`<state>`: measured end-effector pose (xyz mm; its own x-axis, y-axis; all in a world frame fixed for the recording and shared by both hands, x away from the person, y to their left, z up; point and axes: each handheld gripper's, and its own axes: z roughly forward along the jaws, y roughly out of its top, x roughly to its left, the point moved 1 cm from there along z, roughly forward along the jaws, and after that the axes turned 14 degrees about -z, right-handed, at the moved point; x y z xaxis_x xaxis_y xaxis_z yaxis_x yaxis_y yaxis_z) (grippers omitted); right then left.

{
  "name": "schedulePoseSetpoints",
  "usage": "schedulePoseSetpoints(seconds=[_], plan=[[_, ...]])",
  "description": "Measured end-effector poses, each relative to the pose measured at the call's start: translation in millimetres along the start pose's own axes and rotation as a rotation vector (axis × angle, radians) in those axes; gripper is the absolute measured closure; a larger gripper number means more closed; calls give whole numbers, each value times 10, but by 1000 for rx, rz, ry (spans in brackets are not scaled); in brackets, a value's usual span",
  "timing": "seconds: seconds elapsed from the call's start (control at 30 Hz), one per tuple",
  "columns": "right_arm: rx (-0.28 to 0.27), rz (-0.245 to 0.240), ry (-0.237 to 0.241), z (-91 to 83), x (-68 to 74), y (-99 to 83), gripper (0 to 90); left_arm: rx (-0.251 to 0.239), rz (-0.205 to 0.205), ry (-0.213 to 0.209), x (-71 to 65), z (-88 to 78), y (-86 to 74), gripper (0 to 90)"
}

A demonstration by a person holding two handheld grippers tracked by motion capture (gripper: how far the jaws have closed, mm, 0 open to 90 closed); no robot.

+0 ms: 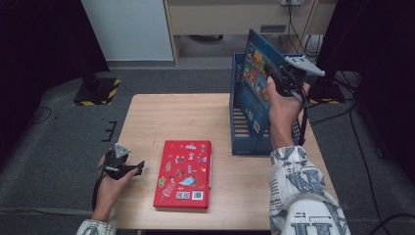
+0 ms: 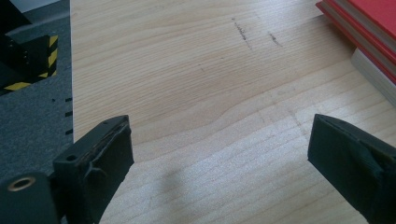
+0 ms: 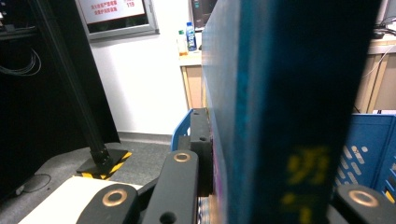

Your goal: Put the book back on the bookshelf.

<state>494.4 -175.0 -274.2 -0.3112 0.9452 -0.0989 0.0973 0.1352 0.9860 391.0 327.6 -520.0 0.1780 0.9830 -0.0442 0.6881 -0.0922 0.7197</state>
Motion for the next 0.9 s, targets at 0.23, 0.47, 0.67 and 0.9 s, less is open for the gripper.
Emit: schedulePoseSetpoints(seconds=[0.23,0.47,0.67,0.9], plan=[[3,1,-9,92,38,-23,831,-9,-5,-2,4,-12,13,59],[-3,-5,-20,199,96,-74,831,-13,-2,-6,5,-21,16,60],[-12,-12,-27,256,98,-92,831,-15,-3,-4,7,-23,18,60],[-20,-12,-36,278,81,-134,831,-13,-1,-10,-4,-18,18,62]])
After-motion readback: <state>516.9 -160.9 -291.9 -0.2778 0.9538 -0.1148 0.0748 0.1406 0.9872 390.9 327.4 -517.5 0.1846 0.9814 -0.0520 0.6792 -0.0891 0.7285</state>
